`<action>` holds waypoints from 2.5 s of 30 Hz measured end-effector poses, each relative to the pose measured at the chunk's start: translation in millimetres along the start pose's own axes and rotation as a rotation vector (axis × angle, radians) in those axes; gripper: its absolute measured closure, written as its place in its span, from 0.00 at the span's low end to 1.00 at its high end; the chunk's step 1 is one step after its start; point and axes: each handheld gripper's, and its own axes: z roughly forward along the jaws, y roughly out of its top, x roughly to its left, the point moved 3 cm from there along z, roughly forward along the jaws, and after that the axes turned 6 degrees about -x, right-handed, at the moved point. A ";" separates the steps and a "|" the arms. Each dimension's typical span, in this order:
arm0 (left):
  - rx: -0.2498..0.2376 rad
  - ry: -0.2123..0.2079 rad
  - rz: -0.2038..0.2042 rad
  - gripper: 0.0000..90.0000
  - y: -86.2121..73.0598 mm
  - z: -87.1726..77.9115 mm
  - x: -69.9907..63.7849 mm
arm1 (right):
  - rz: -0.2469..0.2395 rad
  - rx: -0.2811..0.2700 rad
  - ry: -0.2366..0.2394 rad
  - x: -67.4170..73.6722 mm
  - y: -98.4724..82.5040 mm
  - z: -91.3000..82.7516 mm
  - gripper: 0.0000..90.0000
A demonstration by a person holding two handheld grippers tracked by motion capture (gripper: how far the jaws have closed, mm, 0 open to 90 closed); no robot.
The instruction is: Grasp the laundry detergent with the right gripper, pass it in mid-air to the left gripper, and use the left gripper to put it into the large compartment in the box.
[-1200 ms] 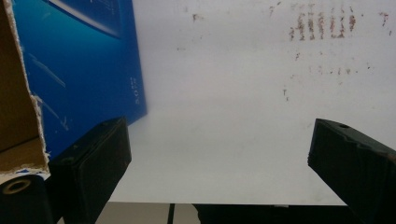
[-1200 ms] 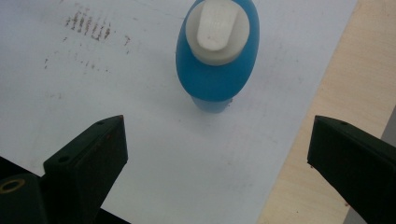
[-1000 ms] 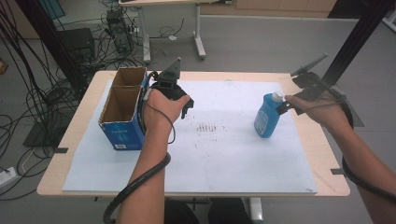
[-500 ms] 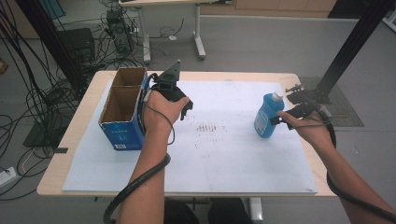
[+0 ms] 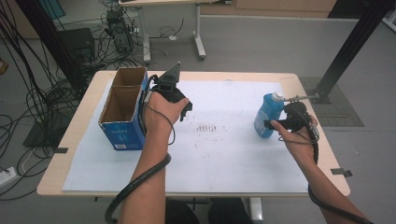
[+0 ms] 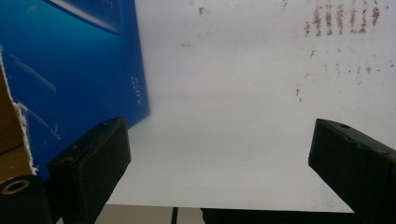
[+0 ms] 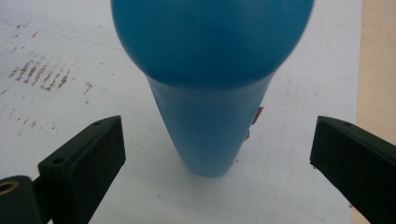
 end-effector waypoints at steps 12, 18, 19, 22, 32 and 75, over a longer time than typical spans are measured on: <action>-0.007 0.004 -0.009 0.07 0.0 1.6 2.6 | 0.005 -0.104 -0.027 5.6 -13.2 14.8 0.03; -0.004 0.003 -0.006 0.07 0.4 2.9 2.3 | 0.013 -0.135 -0.043 4.4 -19.5 19.0 0.03; -0.004 0.003 -0.006 0.07 0.4 2.9 2.3 | 0.013 -0.135 -0.043 4.4 -19.5 19.0 0.03; -0.002 0.005 -0.005 0.07 0.6 3.2 1.8 | 0.014 -0.149 -0.050 3.8 -21.1 19.7 0.03; -0.005 0.004 -0.002 0.07 1.1 2.6 0.8 | 0.006 -0.175 -0.055 4.2 -21.0 21.4 0.02; -0.012 0.002 -0.004 0.07 1.8 0.8 2.9 | -0.012 -0.212 -0.041 9.1 -18.6 25.7 0.02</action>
